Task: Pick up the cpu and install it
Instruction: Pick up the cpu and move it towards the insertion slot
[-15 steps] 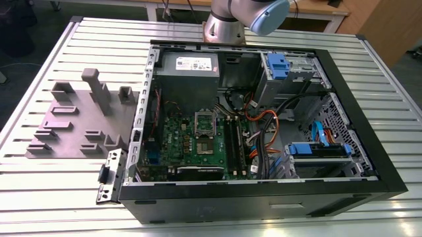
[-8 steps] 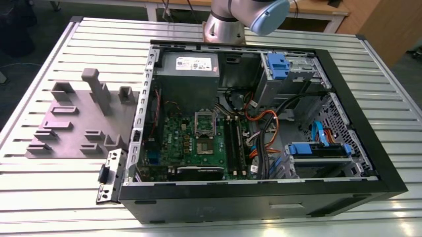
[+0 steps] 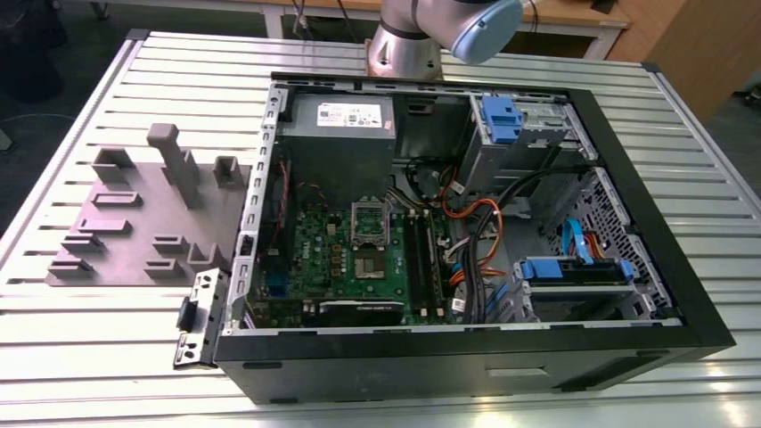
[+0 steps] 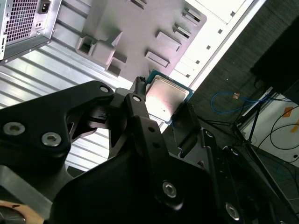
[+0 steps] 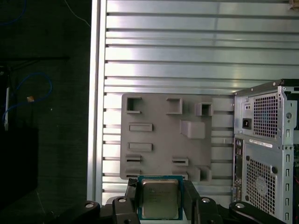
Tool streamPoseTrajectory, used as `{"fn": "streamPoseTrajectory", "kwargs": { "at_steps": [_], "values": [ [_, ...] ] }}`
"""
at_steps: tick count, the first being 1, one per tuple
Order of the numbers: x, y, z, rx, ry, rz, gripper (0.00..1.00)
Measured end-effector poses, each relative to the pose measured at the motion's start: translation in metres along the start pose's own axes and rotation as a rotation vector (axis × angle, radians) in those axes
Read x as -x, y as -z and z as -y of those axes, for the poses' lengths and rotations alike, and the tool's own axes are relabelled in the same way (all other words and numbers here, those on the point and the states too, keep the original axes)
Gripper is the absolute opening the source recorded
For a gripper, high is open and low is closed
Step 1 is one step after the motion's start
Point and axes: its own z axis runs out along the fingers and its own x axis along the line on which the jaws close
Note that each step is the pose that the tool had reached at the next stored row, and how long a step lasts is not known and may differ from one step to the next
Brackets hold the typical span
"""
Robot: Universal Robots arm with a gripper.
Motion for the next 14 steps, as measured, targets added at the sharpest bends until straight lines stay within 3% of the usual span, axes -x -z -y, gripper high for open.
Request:
{"fn": "streamPoseTrajectory", "kwargs": {
  "at_steps": [14],
  "values": [
    [0.0013,0.0,0.0003,0.0,0.0,0.0,0.47]
  ]
}}
